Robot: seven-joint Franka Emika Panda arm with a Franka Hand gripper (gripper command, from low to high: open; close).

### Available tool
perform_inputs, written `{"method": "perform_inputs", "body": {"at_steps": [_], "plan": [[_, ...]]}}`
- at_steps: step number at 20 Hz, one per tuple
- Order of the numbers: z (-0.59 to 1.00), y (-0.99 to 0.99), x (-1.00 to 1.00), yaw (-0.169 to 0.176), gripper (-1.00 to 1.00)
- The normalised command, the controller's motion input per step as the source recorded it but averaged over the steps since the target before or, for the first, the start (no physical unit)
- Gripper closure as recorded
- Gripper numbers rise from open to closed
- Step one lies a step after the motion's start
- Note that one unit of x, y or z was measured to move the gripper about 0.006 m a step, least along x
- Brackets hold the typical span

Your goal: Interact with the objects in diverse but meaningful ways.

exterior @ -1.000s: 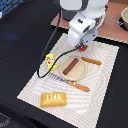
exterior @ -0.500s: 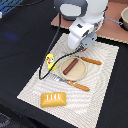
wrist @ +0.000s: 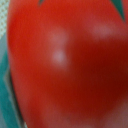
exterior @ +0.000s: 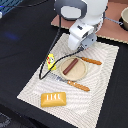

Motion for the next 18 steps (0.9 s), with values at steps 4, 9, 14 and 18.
{"method": "perform_inputs", "body": {"at_steps": [4, 9, 14, 18], "plan": [[0.64, 0.20, -1.00, 0.000, 1.00], [0.17, 0.03, -1.00, -0.001, 1.00], [-0.05, -0.01, -1.00, -0.031, 1.00], [-0.25, -0.09, -1.00, -0.045, 1.00]]}}
